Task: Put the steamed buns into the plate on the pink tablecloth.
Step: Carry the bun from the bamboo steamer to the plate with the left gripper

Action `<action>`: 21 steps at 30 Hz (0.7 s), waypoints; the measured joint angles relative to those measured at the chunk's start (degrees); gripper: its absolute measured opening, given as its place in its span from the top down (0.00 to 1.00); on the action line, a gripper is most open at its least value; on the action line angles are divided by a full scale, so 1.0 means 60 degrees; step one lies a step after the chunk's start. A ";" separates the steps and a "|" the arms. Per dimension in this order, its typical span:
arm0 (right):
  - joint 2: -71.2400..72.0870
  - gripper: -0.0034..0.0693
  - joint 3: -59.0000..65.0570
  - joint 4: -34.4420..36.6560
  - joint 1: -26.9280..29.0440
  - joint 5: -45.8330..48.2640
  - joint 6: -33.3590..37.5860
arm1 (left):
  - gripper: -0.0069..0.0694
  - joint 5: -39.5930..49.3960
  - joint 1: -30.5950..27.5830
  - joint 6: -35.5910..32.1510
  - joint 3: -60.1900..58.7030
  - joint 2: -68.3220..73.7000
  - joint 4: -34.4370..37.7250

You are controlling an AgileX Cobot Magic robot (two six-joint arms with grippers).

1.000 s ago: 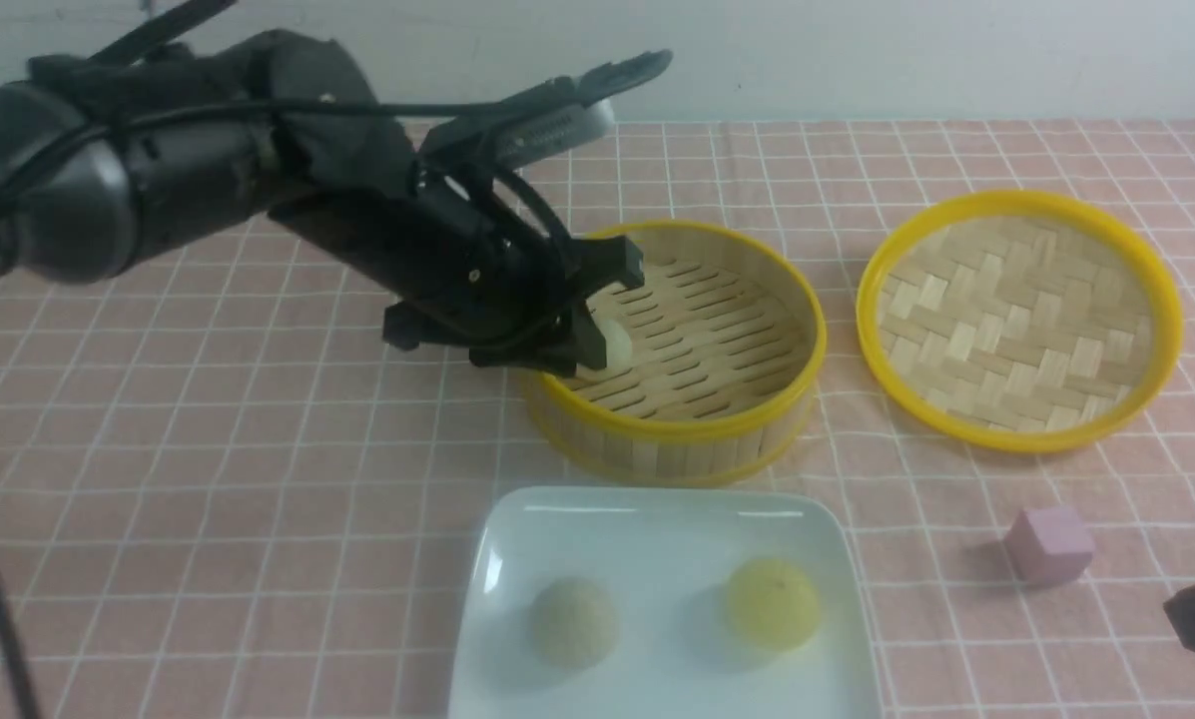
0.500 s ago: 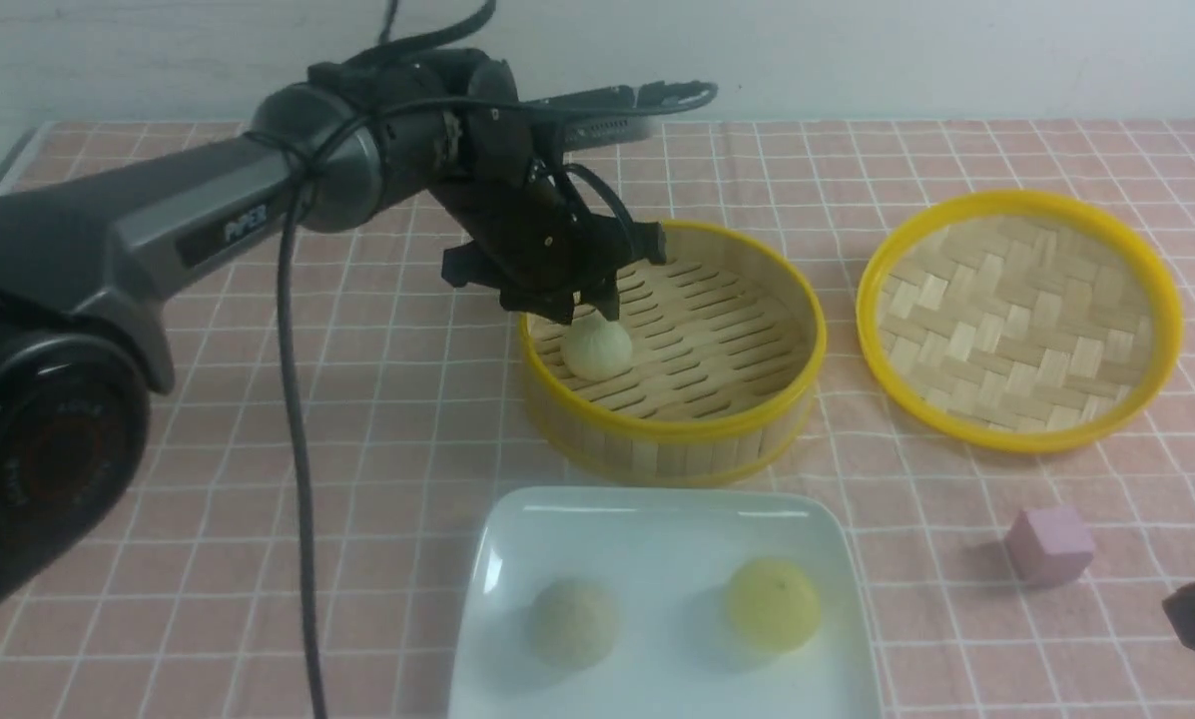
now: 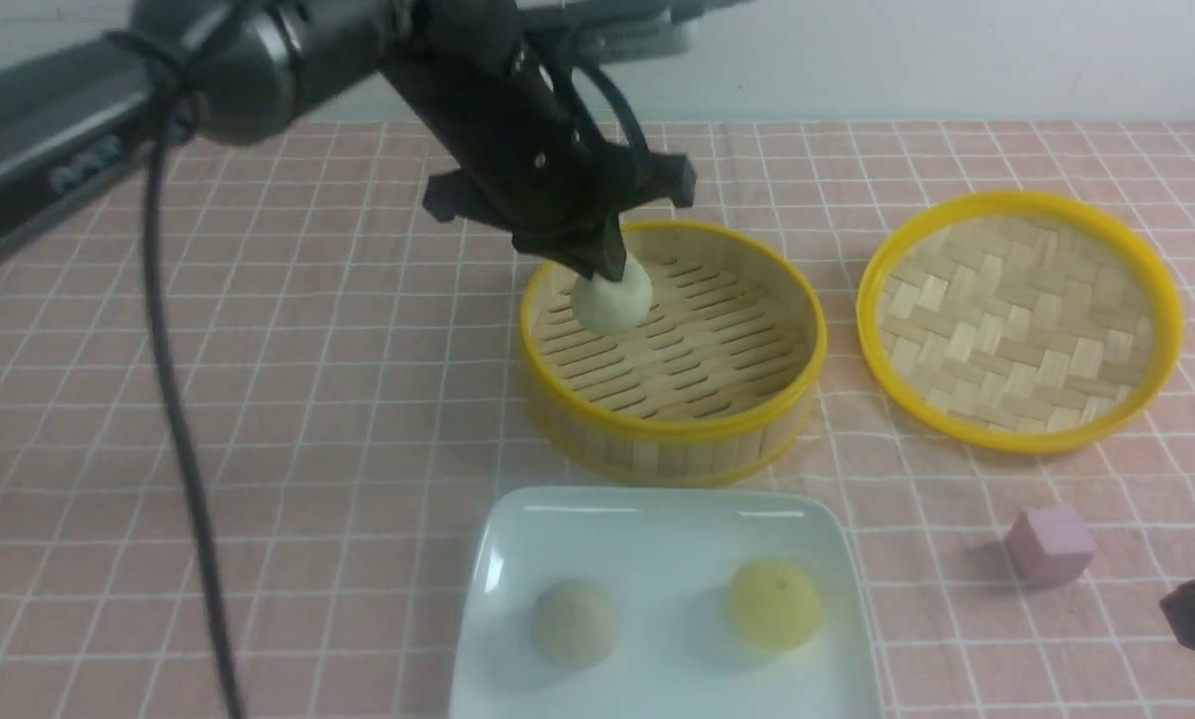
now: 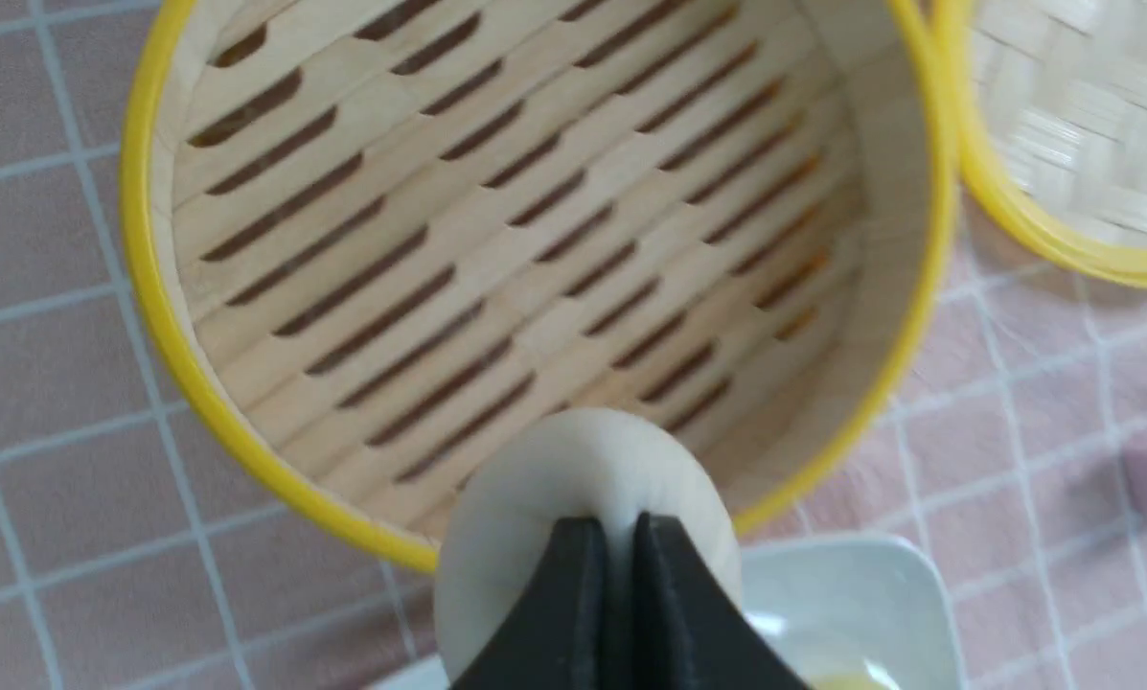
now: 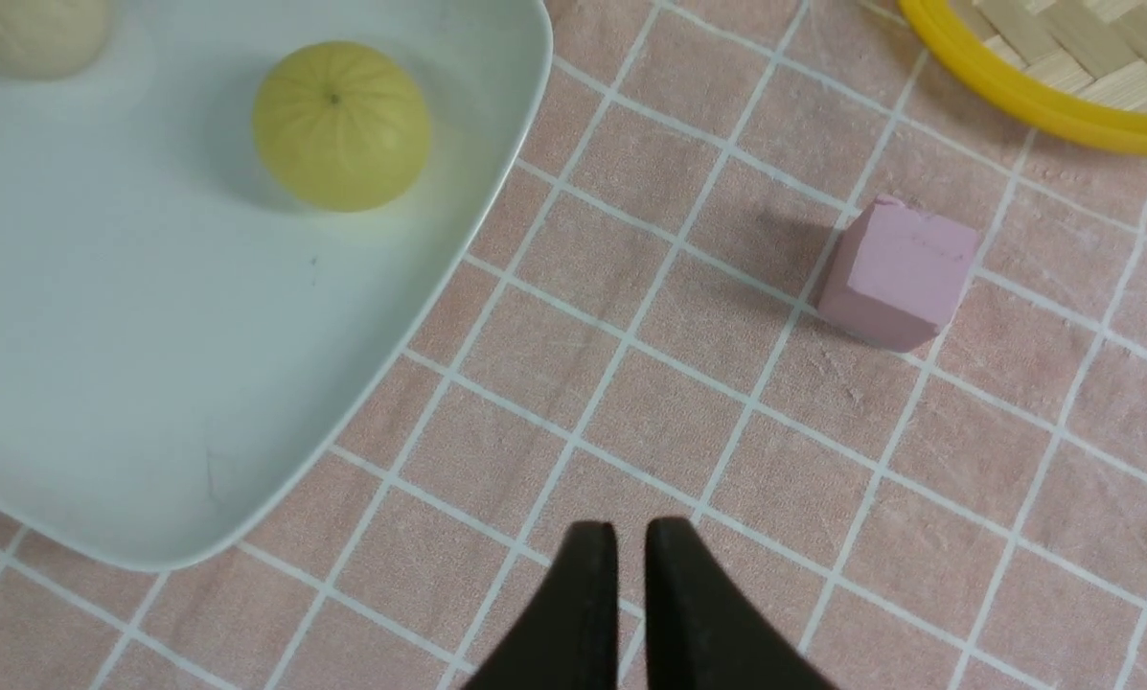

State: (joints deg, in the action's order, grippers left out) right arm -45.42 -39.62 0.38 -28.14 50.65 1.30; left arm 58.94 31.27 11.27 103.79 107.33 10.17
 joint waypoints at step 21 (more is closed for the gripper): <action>0.1325 0.88 -0.0842 0.0068 0.0000 0.2359 0.0000 | 0.78 -0.1703 0.2270 0.2671 -0.3399 0.0693 -0.1769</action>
State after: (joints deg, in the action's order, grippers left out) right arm -37.47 -44.68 0.78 -28.14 64.80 1.30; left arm 48.72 44.89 27.30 83.39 111.49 -0.44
